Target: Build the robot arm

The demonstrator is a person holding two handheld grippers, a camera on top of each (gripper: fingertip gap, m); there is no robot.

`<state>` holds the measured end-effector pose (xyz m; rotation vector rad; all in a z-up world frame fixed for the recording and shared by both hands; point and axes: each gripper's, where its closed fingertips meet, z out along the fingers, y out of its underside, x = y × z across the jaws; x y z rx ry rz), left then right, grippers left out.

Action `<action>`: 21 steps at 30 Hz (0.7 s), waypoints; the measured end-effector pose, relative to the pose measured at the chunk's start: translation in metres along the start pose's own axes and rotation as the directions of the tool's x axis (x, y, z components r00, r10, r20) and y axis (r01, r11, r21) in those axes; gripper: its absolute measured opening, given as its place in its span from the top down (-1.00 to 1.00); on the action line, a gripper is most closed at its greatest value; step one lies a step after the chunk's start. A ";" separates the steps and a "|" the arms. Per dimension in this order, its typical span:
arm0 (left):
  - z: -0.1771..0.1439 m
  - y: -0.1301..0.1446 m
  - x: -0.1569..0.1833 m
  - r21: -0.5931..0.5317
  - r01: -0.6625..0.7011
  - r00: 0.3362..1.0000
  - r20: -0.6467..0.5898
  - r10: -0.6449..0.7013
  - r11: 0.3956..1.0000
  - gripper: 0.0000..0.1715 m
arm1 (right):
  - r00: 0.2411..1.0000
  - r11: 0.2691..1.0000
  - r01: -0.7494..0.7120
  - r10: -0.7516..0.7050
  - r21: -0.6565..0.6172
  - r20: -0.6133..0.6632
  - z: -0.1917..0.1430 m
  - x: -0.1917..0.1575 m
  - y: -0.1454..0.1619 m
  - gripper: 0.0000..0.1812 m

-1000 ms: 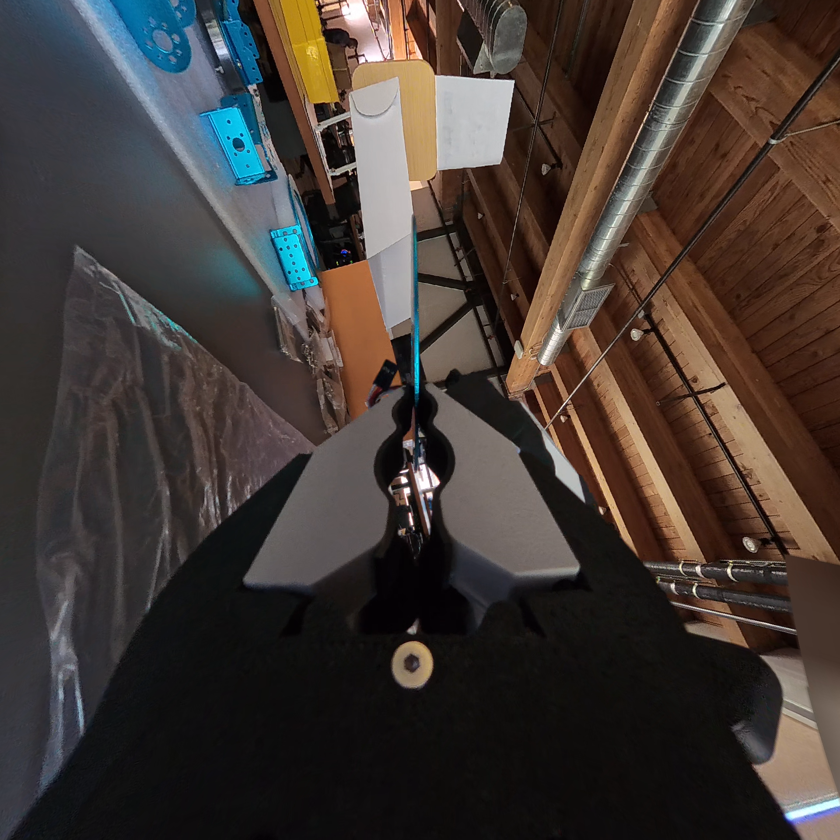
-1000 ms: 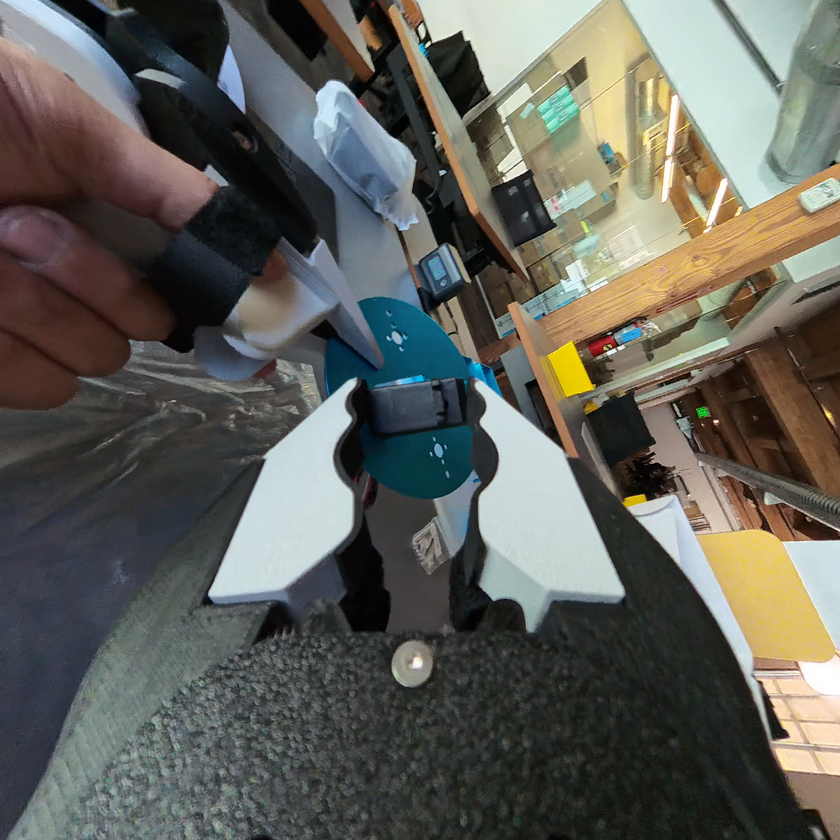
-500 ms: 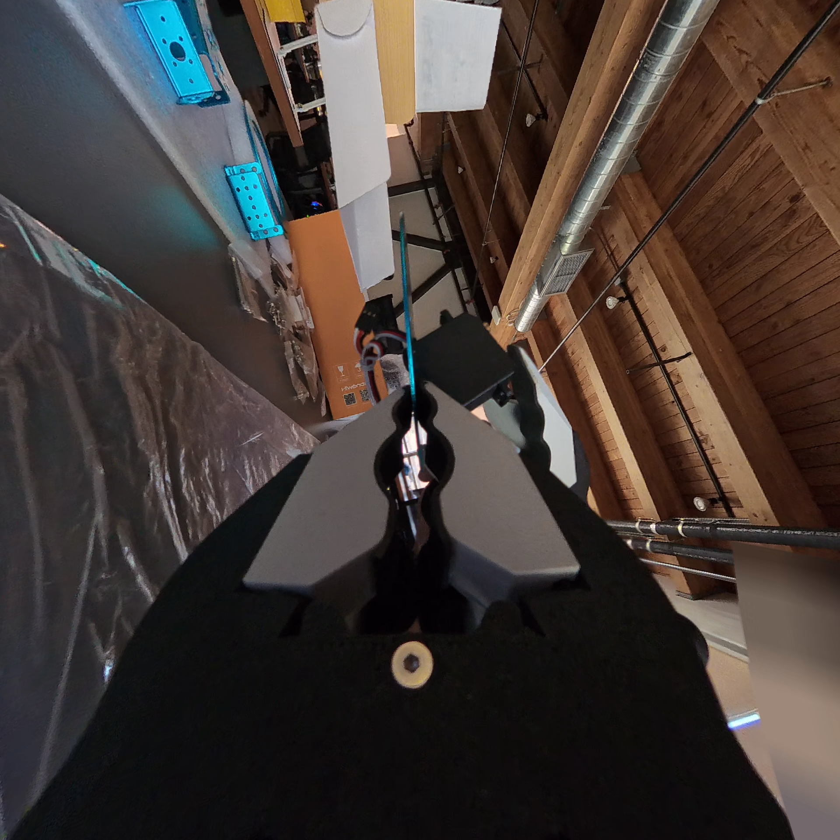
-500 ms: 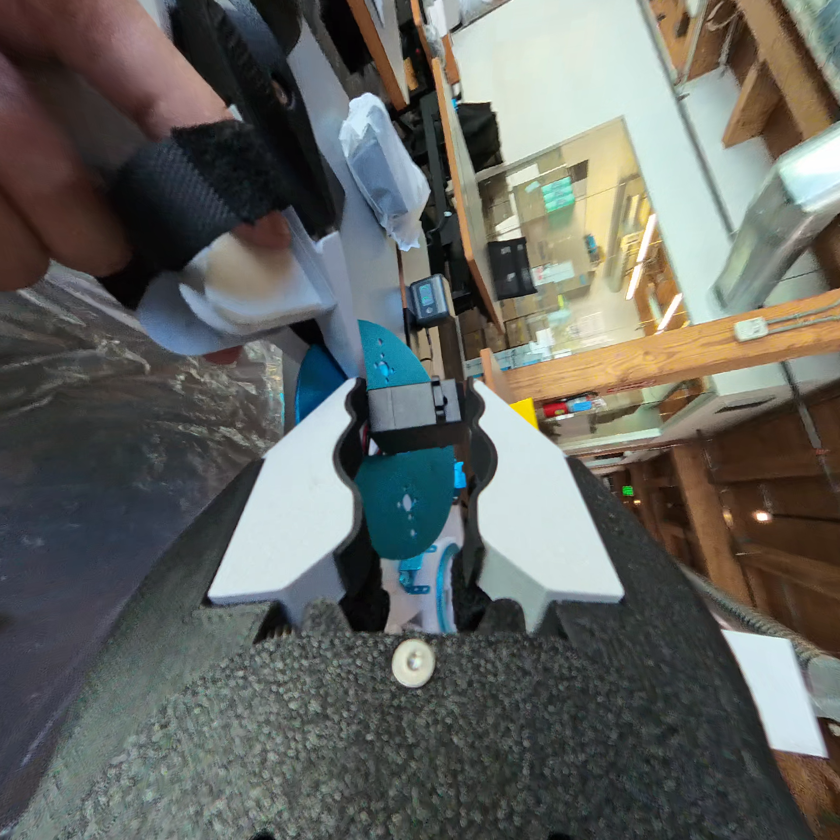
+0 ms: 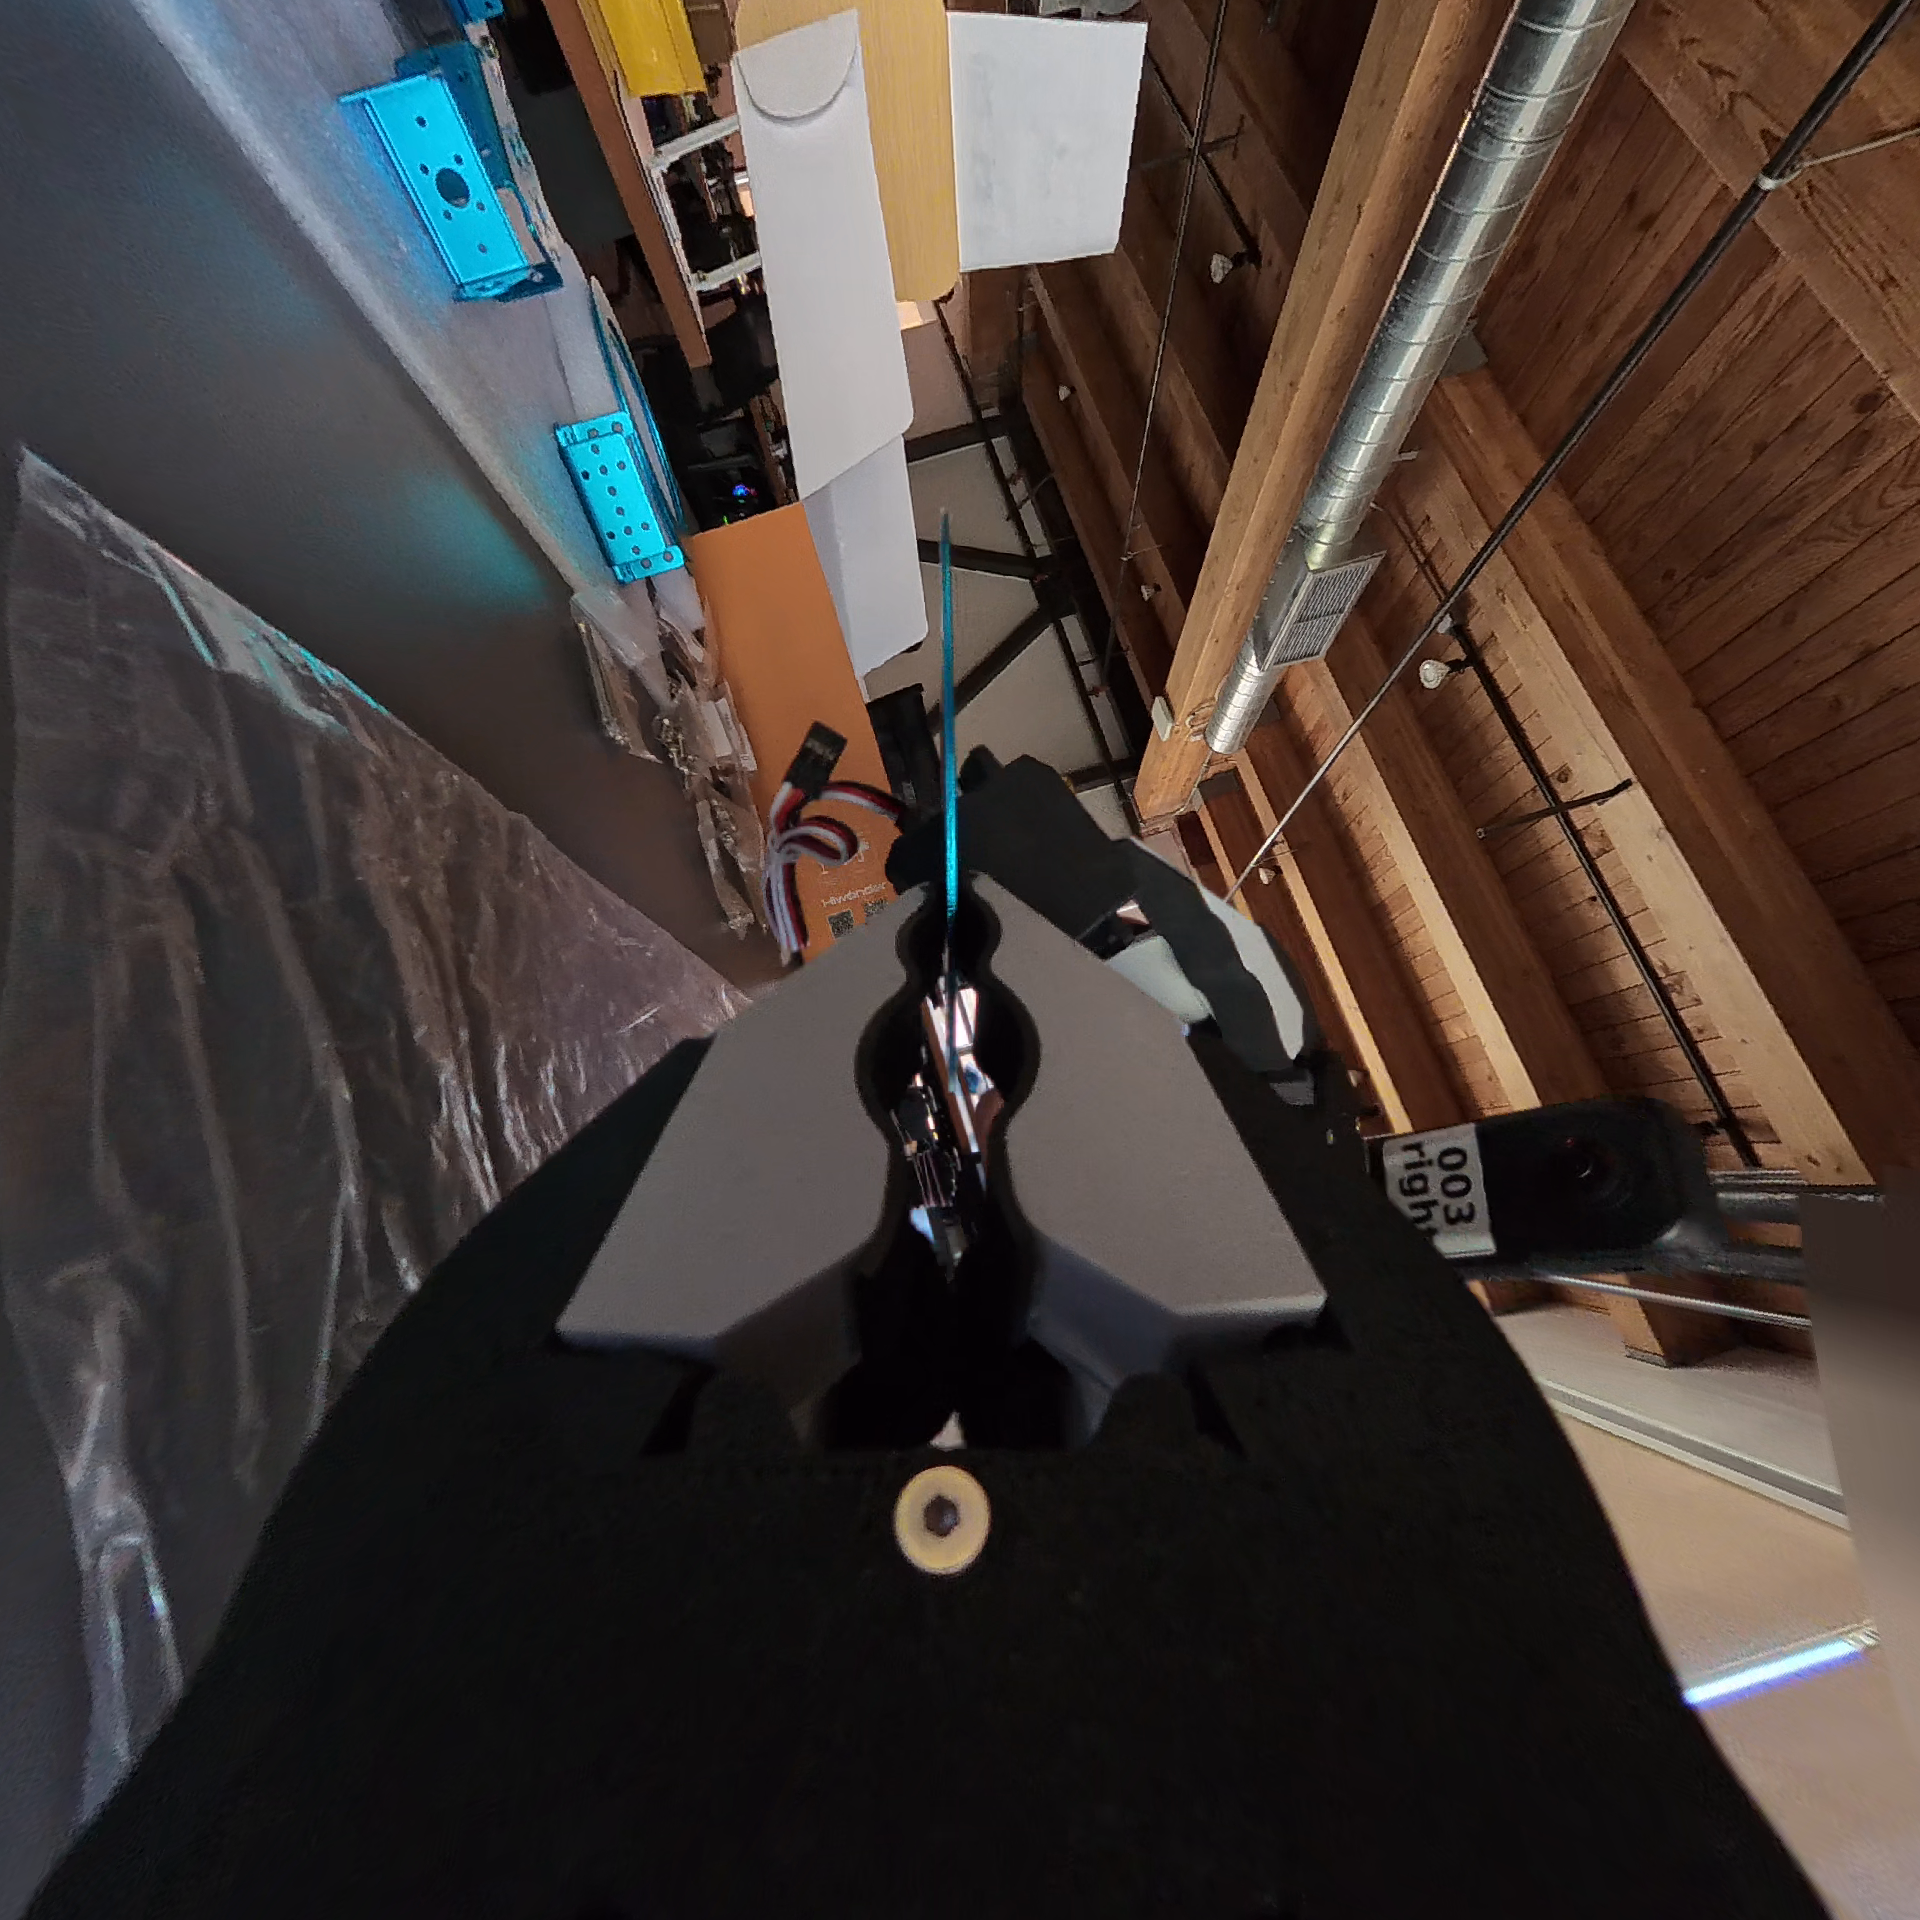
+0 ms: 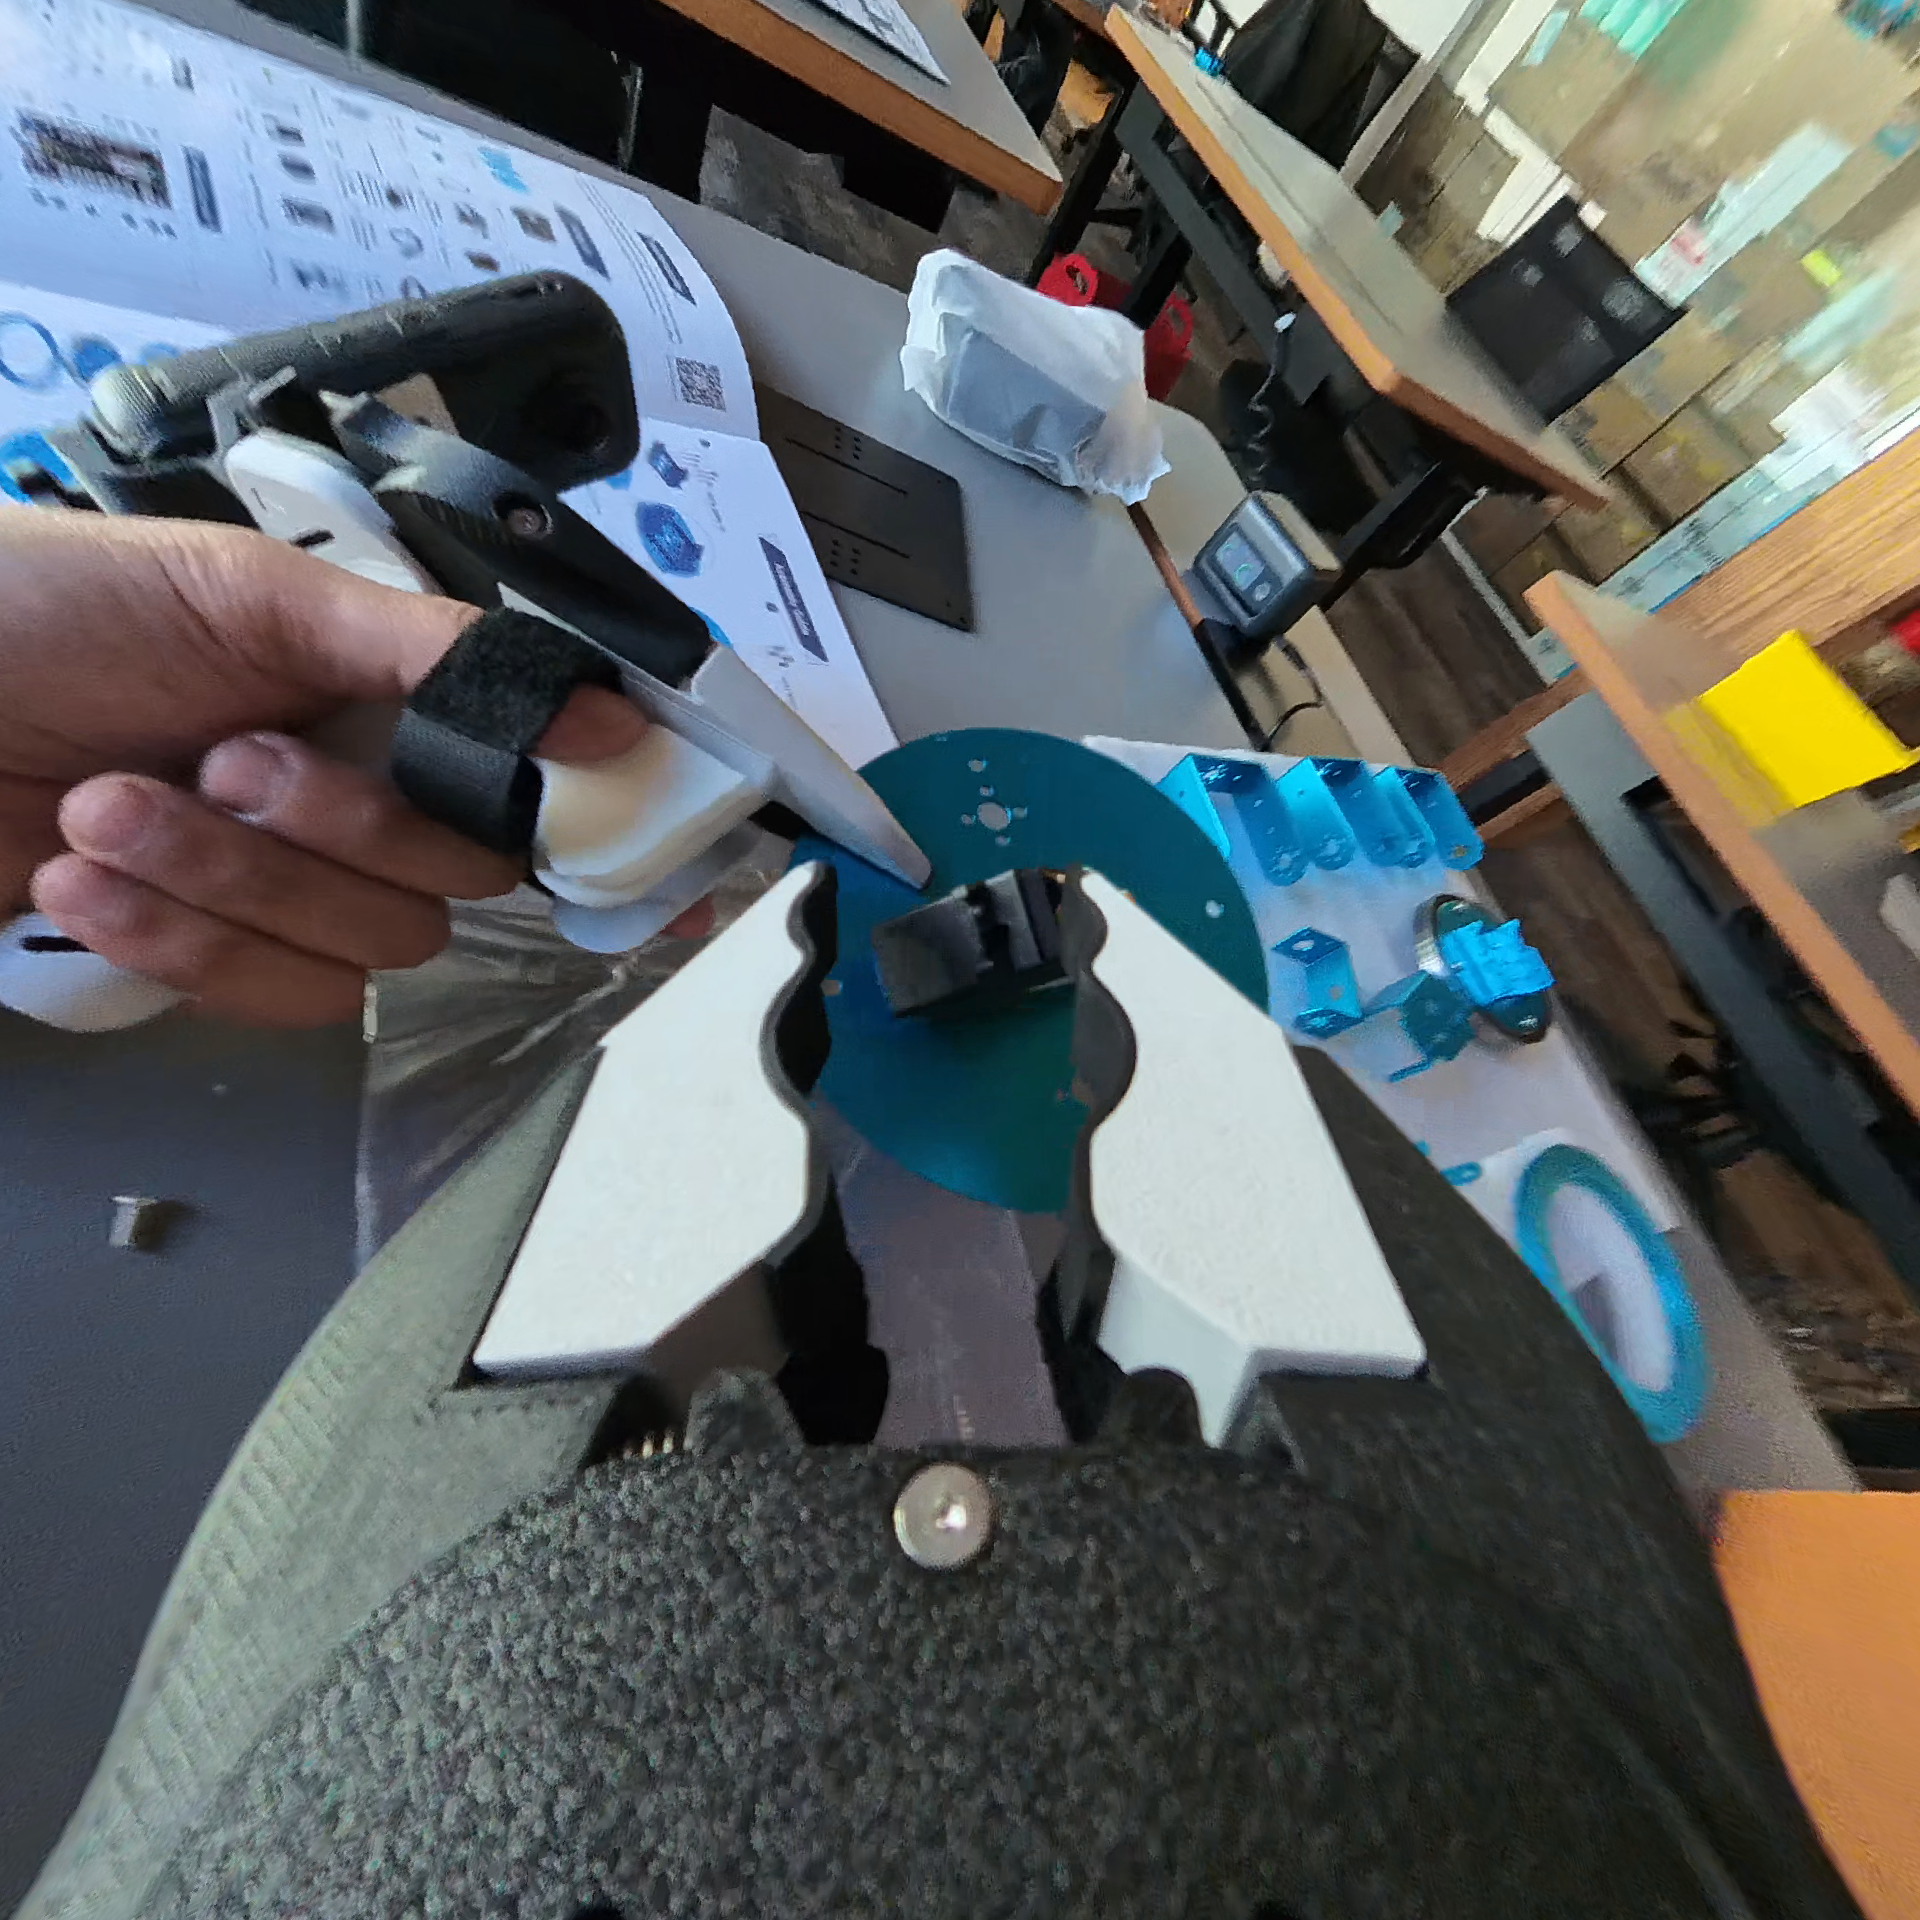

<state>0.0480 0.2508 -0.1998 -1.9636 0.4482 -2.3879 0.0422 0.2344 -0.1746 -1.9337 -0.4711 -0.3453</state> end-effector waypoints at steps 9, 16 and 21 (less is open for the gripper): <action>-0.008 -0.013 -0.002 0.076 -0.136 0.988 0.082 0.129 0.988 1.00 | 0.814 0.825 -0.551 0.565 -0.126 0.134 -0.006 0.024 -0.006 0.47; -0.012 -0.019 0.007 0.107 -0.371 0.917 0.200 0.346 0.922 1.00 | 0.623 0.642 -0.594 0.748 -0.485 0.228 0.018 0.015 0.007 0.50; -0.017 -0.018 0.011 0.102 -0.474 0.864 0.245 0.439 0.875 1.00 | 0.560 0.598 -0.570 0.785 -0.564 0.267 0.021 0.008 0.000 0.67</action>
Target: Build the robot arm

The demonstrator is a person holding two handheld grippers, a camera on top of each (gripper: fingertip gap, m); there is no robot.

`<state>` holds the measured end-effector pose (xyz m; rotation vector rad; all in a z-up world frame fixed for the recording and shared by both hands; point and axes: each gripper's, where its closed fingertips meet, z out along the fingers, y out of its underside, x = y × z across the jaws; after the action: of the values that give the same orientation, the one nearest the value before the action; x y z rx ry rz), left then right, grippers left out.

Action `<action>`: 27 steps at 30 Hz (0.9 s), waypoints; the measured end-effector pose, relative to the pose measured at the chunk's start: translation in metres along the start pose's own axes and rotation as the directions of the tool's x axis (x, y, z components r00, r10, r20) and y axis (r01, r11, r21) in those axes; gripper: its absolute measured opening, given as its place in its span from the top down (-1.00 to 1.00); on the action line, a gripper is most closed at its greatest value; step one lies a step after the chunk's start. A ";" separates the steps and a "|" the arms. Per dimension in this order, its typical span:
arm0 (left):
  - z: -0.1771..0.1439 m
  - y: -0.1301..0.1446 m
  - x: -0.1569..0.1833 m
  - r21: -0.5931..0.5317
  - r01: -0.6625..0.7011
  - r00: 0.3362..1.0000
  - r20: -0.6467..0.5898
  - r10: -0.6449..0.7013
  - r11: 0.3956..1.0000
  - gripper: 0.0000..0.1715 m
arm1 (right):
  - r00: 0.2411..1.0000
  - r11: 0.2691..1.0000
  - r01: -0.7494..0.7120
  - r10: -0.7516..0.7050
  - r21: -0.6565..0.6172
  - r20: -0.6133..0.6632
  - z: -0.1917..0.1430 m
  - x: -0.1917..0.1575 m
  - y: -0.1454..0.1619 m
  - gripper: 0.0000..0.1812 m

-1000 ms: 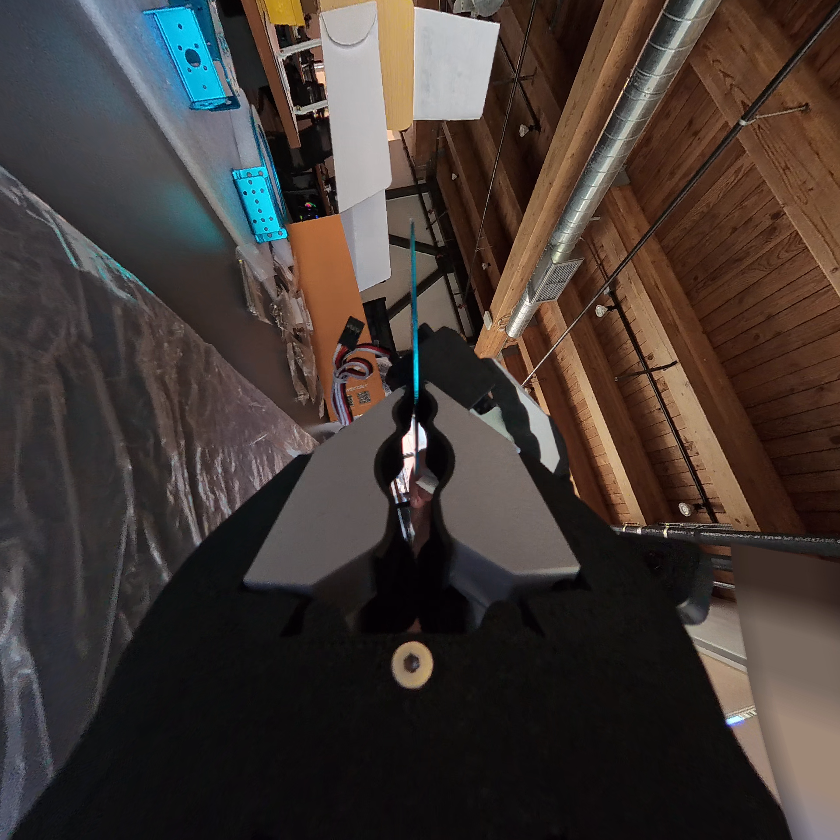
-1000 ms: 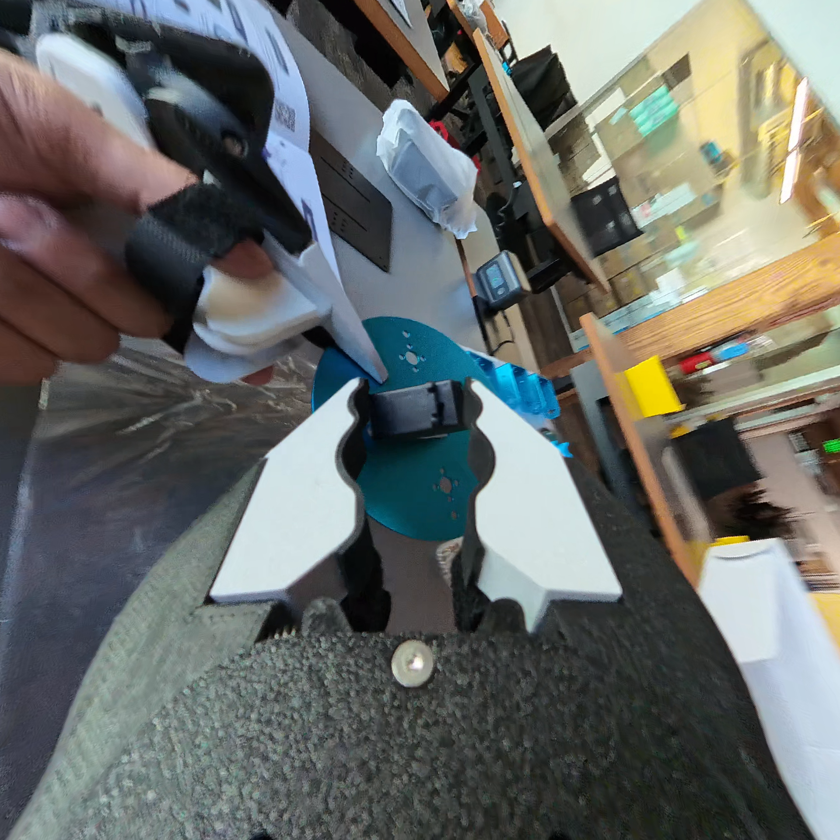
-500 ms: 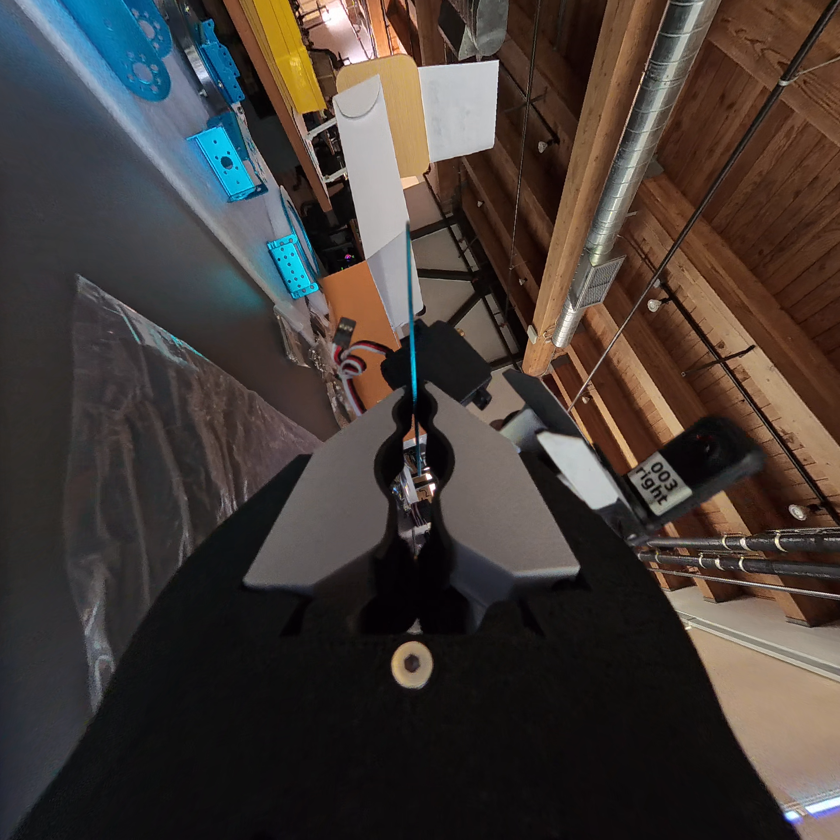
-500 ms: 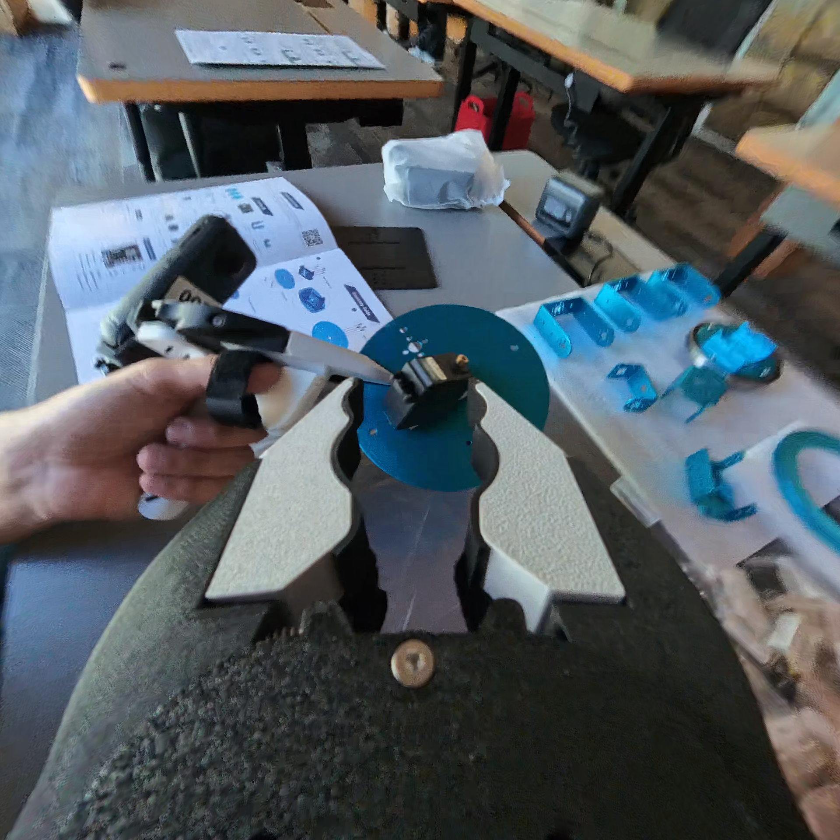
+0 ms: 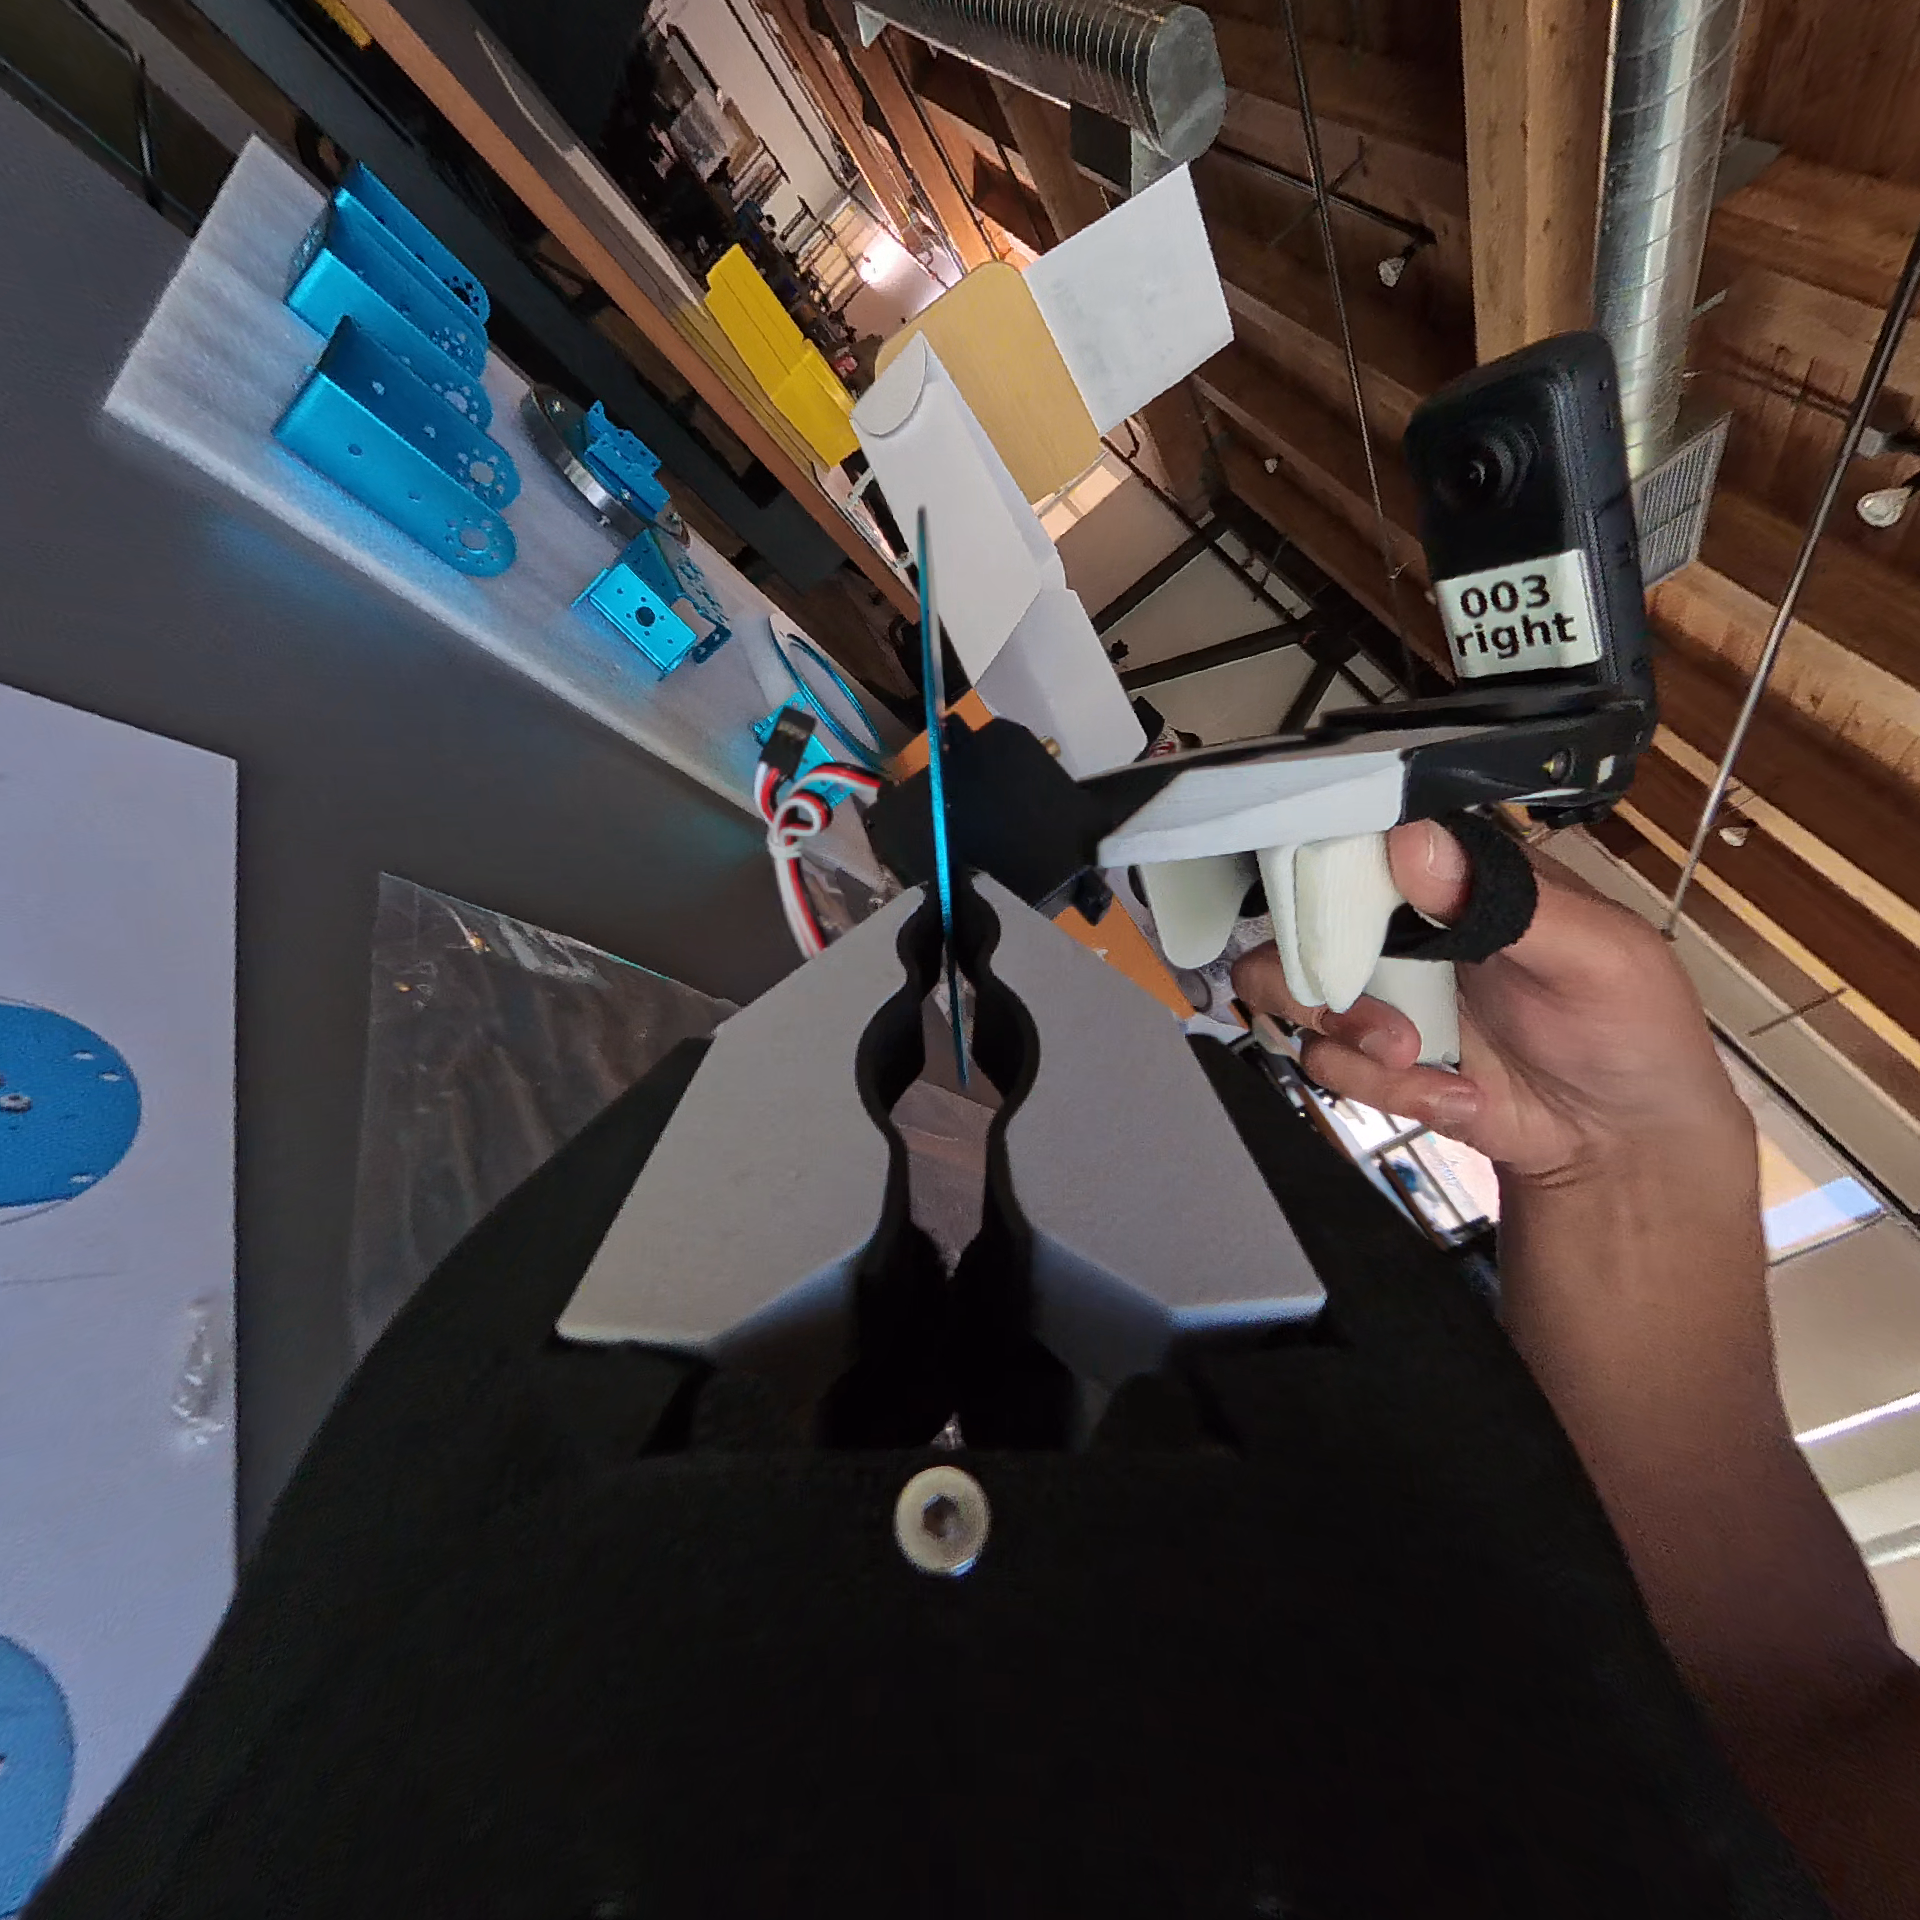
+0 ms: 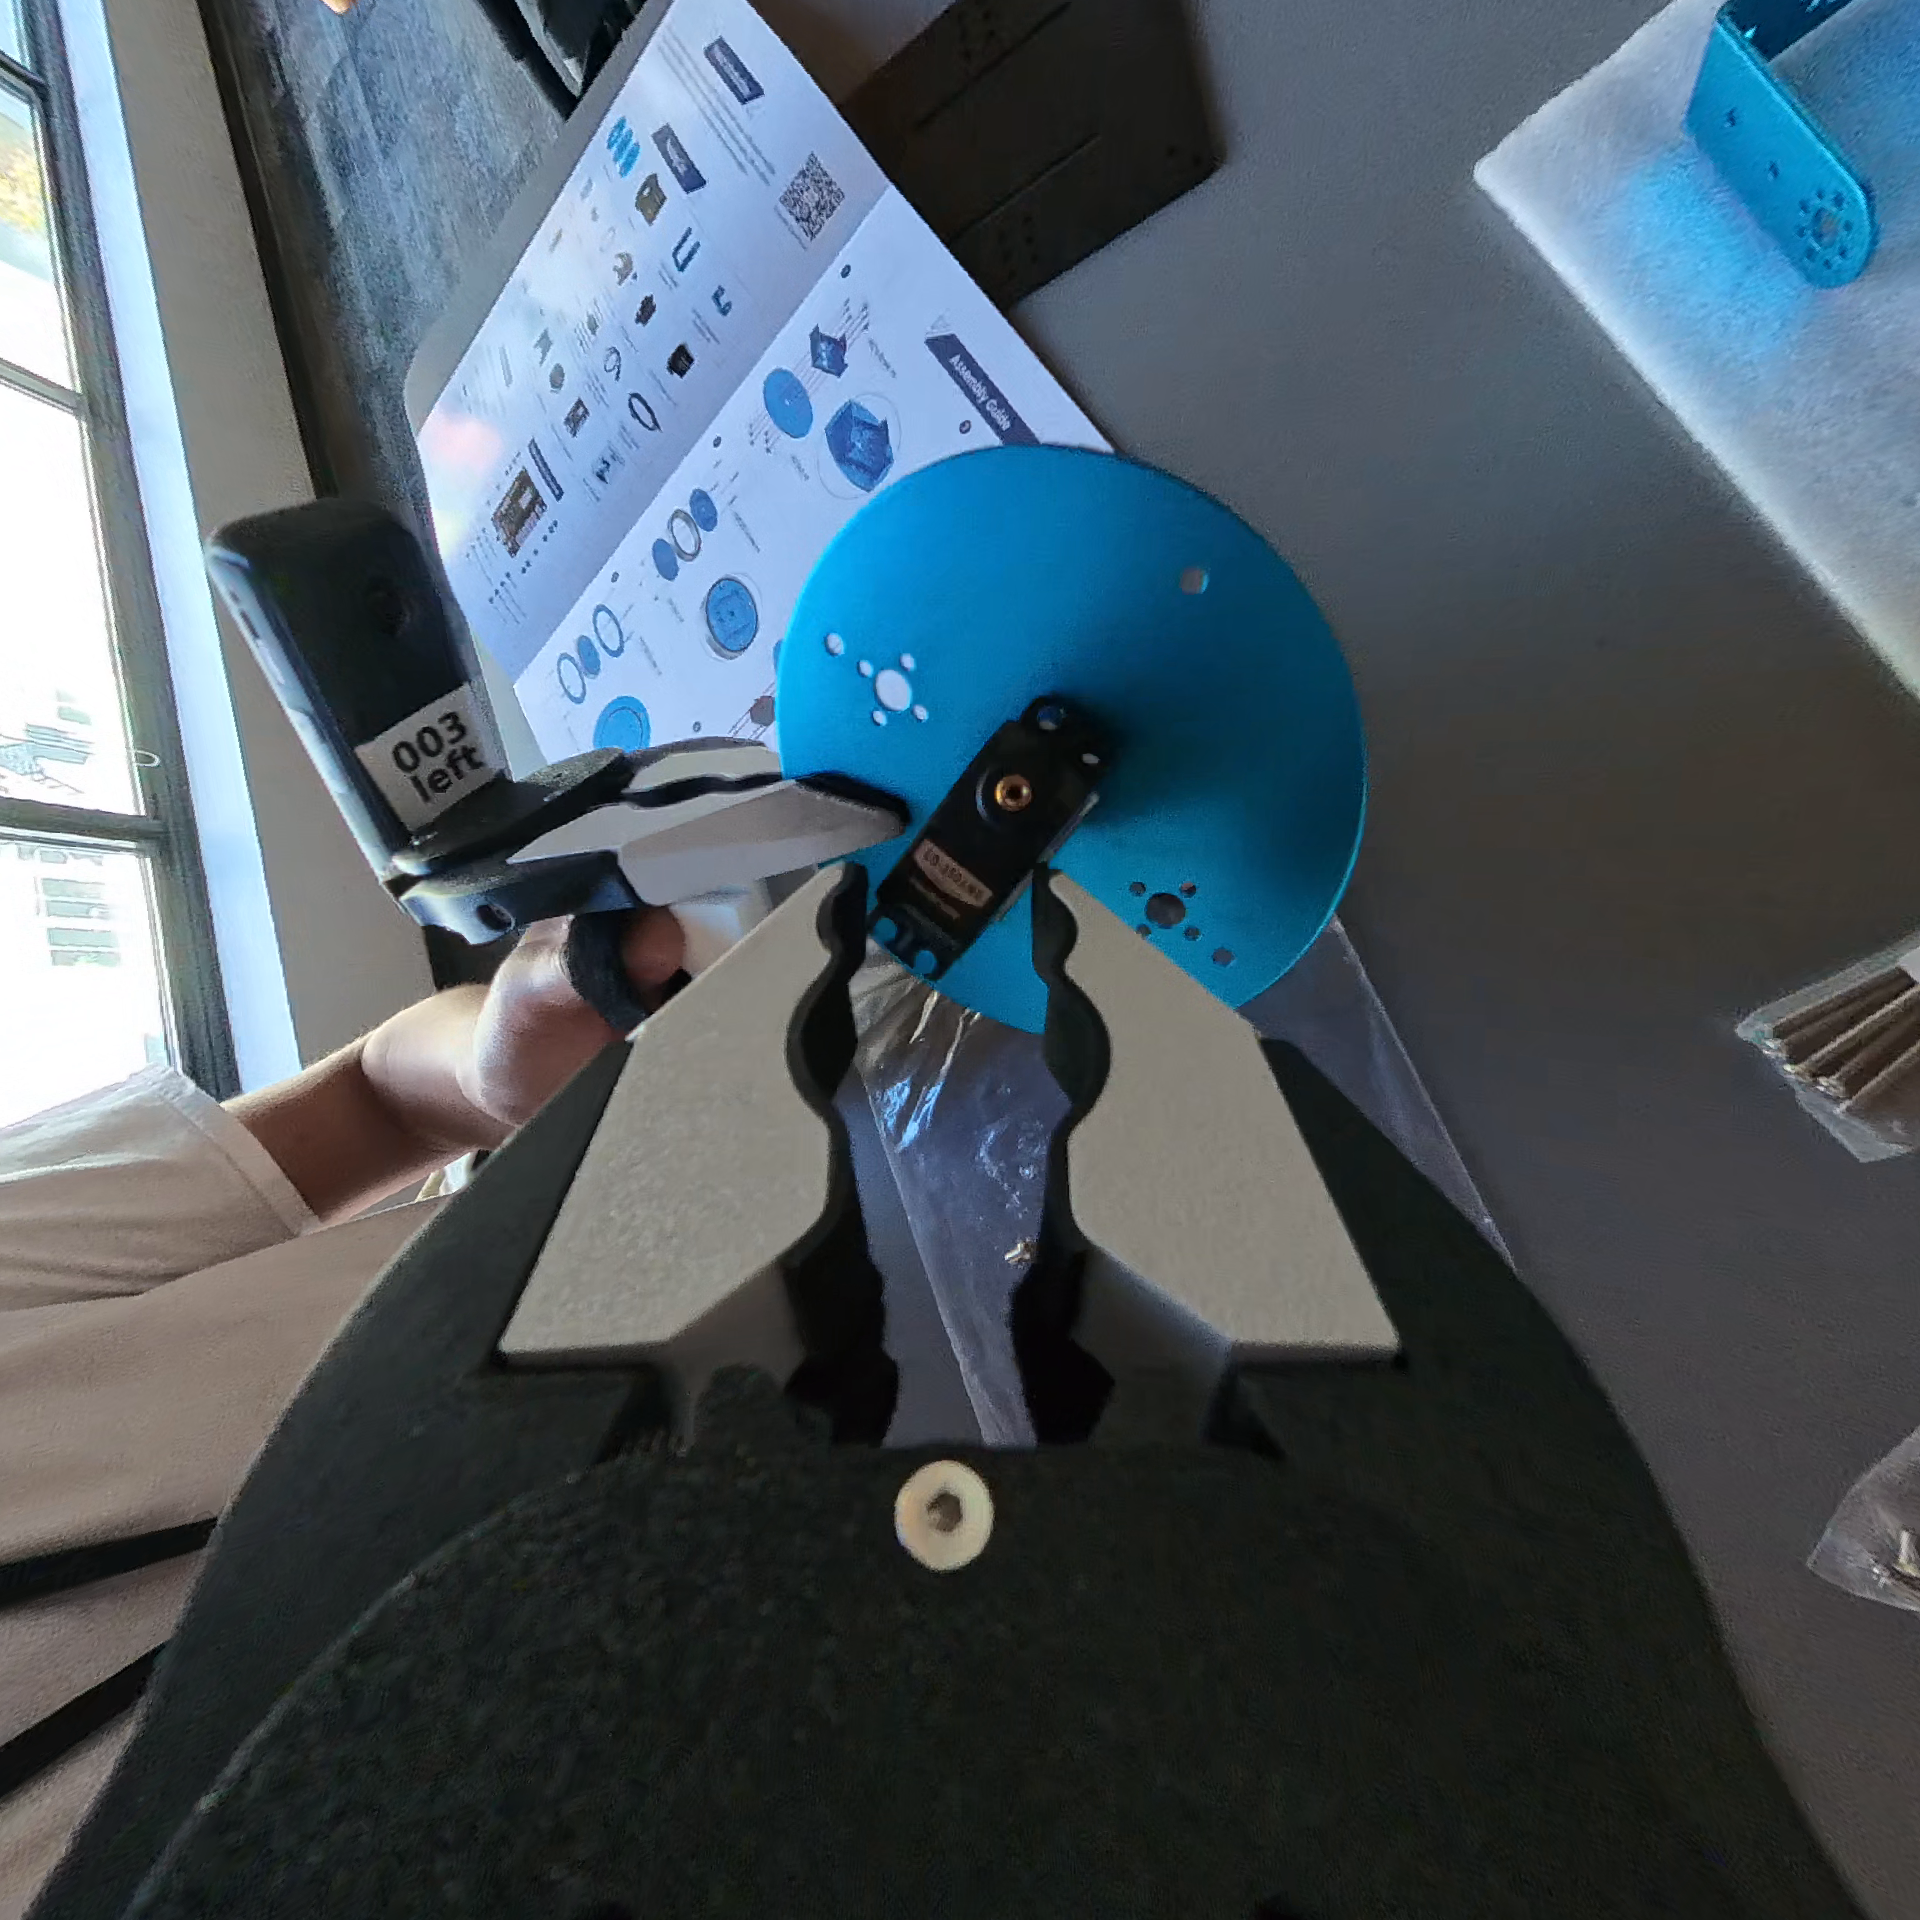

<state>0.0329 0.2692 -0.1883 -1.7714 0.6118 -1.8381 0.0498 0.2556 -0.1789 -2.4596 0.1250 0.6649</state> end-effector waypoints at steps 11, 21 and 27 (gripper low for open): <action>-0.003 0.000 -0.003 0.011 0.017 1.000 0.002 -0.017 1.000 0.99 | 0.998 0.999 -0.037 0.036 0.023 0.051 0.006 0.002 0.001 0.73; -0.002 -0.003 -0.004 0.052 0.109 0.994 -0.021 -0.108 0.993 1.00 | 0.988 0.932 0.119 -0.077 0.343 -0.133 0.003 0.001 -0.019 0.78; -0.003 0.004 -0.007 0.013 -0.020 0.997 0.069 0.019 1.000 1.00 | 0.971 0.949 0.155 -0.095 0.274 -0.221 0.010 0.005 -0.011 0.77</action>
<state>0.0303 0.2708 -0.1963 -1.8050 0.5870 -1.7565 0.0528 0.2705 -0.1825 -2.2230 0.1338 0.3104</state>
